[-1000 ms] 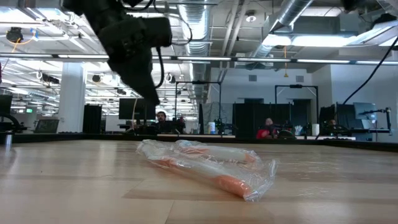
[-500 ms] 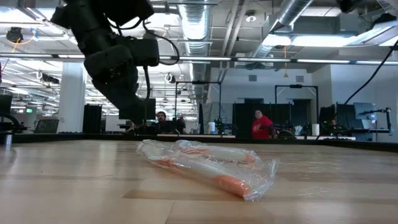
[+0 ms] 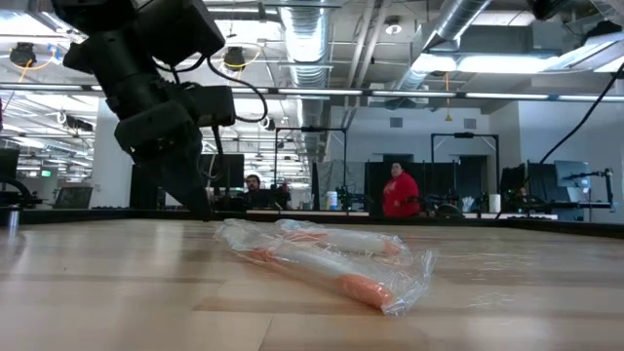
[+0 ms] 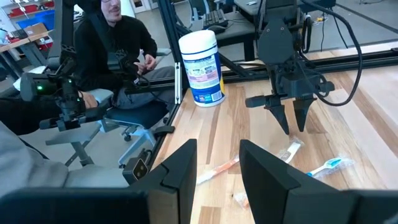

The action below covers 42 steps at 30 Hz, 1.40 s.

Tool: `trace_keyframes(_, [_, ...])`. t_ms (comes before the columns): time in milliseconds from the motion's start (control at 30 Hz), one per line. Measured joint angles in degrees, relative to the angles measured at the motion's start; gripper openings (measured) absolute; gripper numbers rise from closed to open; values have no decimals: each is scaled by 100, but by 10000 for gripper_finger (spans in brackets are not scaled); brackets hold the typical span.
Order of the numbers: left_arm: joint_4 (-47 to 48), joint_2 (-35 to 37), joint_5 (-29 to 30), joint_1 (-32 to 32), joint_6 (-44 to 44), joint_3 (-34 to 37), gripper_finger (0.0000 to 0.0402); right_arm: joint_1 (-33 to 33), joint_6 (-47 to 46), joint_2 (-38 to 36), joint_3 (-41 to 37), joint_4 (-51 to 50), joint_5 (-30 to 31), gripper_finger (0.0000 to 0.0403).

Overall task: Pick & Place toothbrushing station
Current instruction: Put the orange toothbrush into the transparent organizer

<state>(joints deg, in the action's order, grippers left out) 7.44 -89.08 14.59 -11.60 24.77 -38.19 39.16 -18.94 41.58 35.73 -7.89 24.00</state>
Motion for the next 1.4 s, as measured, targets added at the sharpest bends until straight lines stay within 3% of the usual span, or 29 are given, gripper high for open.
trace_keyframes(633, [-482, -1, 275, 0, 110, 264, 139, 0, 0, 2, 0, 16, 1, 112])
trace_keyframes(967, [-892, -513, 367, -7, 99, 251, 139, 2, -1, 2, 2, 16, 1, 112])
trace_keyframes(1400, [-1197, -492, 456, -81, -243, 263, 131, 2, 0, 2, 2, 16, 1, 112])
